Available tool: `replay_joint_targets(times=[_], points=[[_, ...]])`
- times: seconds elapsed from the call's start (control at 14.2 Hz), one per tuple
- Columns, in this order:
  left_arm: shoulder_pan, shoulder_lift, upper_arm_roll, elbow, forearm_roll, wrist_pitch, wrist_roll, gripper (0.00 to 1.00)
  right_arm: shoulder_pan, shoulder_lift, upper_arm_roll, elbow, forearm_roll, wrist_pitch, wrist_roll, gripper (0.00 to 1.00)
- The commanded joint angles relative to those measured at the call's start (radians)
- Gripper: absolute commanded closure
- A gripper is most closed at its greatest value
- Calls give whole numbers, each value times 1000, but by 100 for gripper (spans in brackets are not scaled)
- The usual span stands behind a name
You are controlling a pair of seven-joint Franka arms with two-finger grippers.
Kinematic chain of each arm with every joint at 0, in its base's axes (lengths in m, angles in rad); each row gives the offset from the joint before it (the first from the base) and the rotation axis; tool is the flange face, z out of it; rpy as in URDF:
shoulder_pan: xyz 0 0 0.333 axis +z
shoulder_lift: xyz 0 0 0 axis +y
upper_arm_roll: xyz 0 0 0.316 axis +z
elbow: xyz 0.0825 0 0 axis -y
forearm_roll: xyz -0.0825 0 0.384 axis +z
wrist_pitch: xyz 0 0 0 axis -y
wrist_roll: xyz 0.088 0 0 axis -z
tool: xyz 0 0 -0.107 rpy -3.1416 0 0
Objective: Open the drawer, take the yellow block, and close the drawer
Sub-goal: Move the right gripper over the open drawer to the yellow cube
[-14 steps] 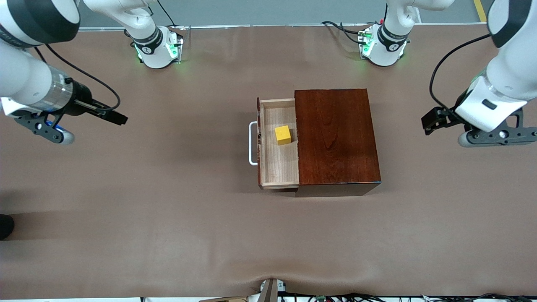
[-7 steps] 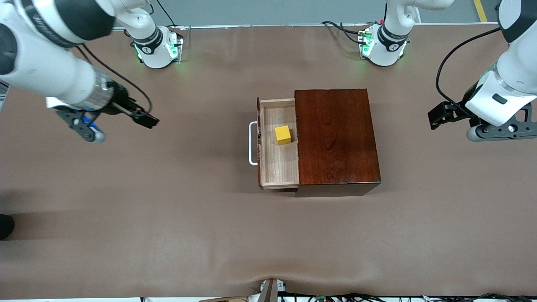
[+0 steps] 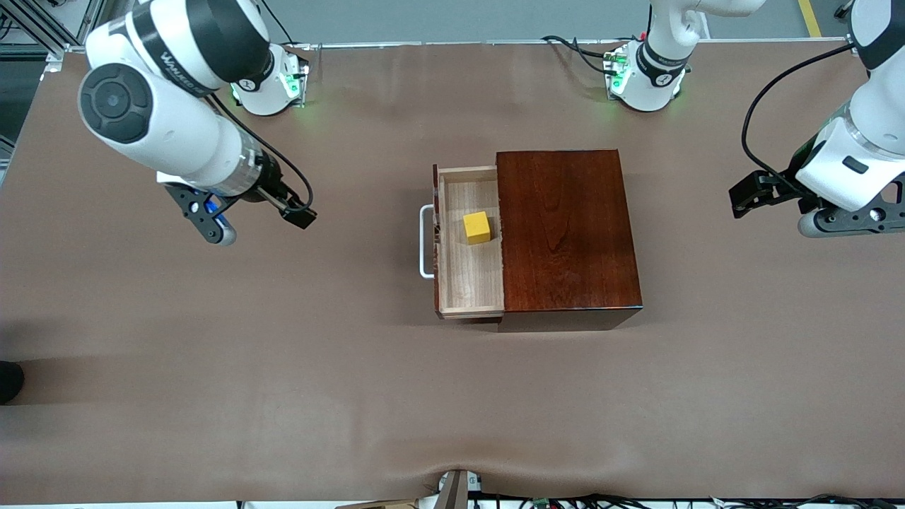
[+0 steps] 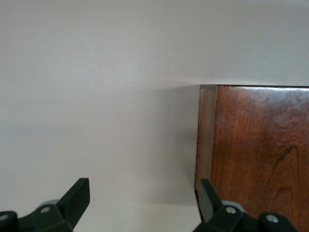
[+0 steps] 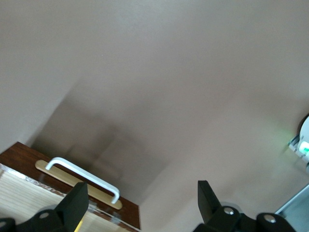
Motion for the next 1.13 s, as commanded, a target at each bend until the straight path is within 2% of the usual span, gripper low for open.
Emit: replay_joint_targets(times=[0.0,0.35,0.49,1.06], points=[[11,-23,-9,-20,-19,5,17,0,38,4,-9,-7,14,53,135,0],[9,-20,-9,-20,-19,5,17,0,66,61,-9,-1,48,119,218,0],[11,-20,-9,-23,-19,5,17,0,98,93,-9,3,48,132,246,0],[11,-20,-11,-22,-19,5,19,0,251,206,-9,4,49,339,525,0]])
